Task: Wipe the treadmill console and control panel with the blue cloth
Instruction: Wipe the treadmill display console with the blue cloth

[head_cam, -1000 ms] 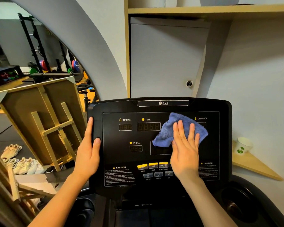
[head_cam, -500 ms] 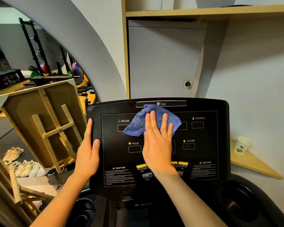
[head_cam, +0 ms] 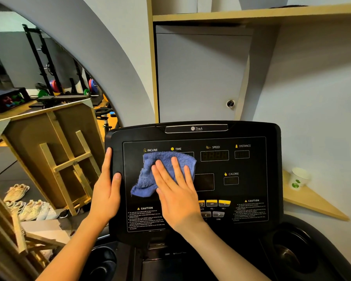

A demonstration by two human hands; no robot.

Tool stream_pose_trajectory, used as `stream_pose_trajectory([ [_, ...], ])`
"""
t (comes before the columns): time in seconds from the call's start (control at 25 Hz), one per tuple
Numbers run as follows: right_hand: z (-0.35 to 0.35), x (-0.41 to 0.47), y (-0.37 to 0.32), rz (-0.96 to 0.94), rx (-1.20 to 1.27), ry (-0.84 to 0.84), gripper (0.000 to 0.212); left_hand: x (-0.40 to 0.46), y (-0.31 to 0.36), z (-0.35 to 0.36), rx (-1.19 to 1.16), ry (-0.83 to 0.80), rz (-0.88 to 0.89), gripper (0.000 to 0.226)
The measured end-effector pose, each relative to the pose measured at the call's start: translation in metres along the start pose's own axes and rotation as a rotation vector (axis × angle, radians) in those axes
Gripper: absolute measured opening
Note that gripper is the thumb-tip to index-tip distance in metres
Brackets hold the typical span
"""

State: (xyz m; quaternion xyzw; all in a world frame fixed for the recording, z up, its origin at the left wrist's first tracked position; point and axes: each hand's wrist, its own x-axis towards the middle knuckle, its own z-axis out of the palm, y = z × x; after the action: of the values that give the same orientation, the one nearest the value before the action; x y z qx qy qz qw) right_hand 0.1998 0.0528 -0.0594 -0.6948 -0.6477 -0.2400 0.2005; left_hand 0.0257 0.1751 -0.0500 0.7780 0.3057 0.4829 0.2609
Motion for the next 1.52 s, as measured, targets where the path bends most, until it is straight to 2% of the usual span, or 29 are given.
stream_pose_trajectory([
  [0.32,0.001,-0.033,0.016,-0.097,0.089,0.101,0.055,-0.001,0.001,0.000,0.022,-0.003,-0.001,0.064],
  [0.64,0.003,-0.058,0.042,-0.057,0.043,0.022,0.073,-0.002,0.007,-0.001,0.021,-0.007,-0.022,0.066],
  [0.84,0.000,-0.072,0.060,-0.026,0.028,0.035,0.067,-0.002,0.009,-0.001,0.020,-0.005,-0.028,0.067],
  [1.08,-0.004,-0.088,0.088,0.009,0.068,0.091,0.078,-0.002,0.011,-0.001,0.035,-0.008,-0.038,0.068],
  [1.4,-0.008,-0.105,0.131,0.048,0.184,0.134,0.046,-0.003,0.009,-0.002,0.073,-0.027,-0.042,0.067],
  [1.52,-0.017,-0.114,0.151,0.130,0.199,0.163,0.046,-0.003,0.012,-0.001,0.080,-0.032,-0.063,0.067],
])
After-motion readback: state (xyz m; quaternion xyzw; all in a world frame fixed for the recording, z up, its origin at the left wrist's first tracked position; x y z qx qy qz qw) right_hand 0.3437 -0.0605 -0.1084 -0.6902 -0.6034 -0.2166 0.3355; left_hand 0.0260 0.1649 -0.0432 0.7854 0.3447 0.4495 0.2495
